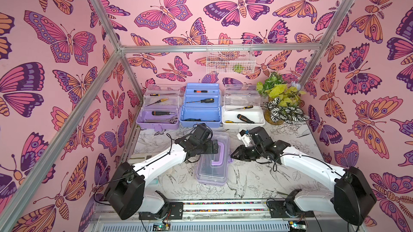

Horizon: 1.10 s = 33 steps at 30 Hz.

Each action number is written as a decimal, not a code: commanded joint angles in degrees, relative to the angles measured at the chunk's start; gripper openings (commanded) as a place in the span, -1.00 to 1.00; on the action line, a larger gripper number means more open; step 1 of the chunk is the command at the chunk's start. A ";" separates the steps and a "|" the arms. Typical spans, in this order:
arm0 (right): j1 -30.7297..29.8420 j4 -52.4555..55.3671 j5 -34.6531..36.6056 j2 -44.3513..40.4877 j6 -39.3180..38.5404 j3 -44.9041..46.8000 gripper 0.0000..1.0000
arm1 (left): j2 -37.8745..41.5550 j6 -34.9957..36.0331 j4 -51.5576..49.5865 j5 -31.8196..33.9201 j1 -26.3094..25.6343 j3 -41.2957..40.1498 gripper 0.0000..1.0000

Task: Close toolboxes
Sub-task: Fasten the toolbox latch on the toolbox.

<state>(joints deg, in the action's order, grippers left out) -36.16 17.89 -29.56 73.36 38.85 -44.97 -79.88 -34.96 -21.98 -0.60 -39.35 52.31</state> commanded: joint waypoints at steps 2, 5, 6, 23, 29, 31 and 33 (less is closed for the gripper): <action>-0.40 1.02 0.62 -0.42 -1.24 -1.05 -0.40 | -2.58 1.46 -6.93 -0.01 -0.47 -1.93 0.97; -0.45 0.83 0.53 0.30 -1.47 -1.22 -0.54 | -2.63 1.38 -6.94 0.07 -0.50 -2.02 0.98; -0.44 0.75 0.57 0.44 -1.61 -1.34 -0.57 | -2.65 1.34 -6.94 0.07 -0.54 -1.96 0.97; -1.54 -1.29 1.57 5.55 -1.32 -3.17 -0.62 | -1.69 0.79 -6.94 0.43 -0.90 -2.57 0.98; -2.47 -2.34 1.68 7.35 -1.14 -3.64 -0.62 | -1.45 0.62 -6.92 0.51 -0.90 -2.61 0.98; -2.71 -2.66 1.92 7.88 -0.97 -3.39 -0.62 | -1.42 0.52 -6.85 0.43 -0.90 -2.74 0.98; -3.03 -3.07 2.34 8.35 -0.71 -2.96 -0.62 | -1.43 0.12 -6.32 0.04 -0.90 -3.00 0.98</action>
<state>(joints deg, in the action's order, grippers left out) -38.37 15.79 -28.14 80.79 38.37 -47.20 -79.83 -35.00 -21.89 -0.54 -39.46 52.27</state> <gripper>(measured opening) 0.188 0.990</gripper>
